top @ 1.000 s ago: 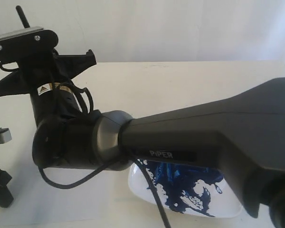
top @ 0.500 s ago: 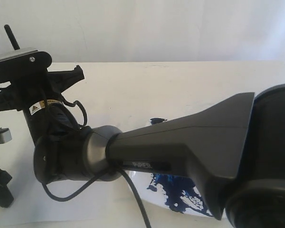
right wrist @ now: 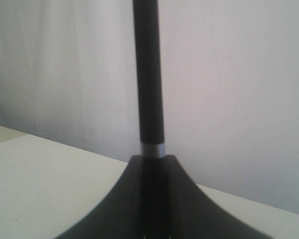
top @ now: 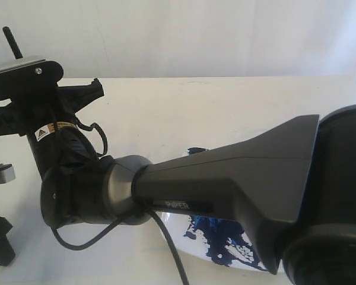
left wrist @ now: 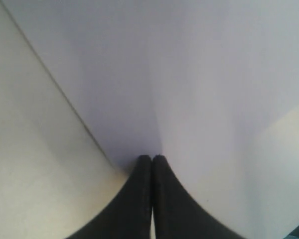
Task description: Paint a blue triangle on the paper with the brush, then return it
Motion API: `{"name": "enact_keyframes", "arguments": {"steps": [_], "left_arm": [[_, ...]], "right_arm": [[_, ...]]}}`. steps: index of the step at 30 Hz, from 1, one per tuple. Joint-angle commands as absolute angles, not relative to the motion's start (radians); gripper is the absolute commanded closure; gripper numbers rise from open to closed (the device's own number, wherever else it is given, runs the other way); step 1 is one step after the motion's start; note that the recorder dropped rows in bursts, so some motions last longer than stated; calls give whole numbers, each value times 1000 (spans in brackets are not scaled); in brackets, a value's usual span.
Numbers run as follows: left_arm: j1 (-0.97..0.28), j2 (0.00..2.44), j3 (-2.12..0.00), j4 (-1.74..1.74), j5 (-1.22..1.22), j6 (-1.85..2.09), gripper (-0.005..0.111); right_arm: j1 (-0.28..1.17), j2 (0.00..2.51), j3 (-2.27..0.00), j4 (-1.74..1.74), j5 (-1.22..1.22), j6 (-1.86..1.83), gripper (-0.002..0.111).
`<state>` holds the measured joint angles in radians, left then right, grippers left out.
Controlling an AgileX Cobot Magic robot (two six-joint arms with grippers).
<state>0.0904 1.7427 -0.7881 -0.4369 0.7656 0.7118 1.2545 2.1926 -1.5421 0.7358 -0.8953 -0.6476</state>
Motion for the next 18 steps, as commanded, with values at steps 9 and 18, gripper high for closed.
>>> {"name": "enact_keyframes", "arguments": {"steps": [9,18], "left_arm": [[91,1744,-779,-348,796,620,107],[91,1744,-779,-348,794,620,107]], "right_arm": [[1255,2192,-1546,762,-913,-677,108],[1241,2205,-1546,762,-914,-676,108]]}}
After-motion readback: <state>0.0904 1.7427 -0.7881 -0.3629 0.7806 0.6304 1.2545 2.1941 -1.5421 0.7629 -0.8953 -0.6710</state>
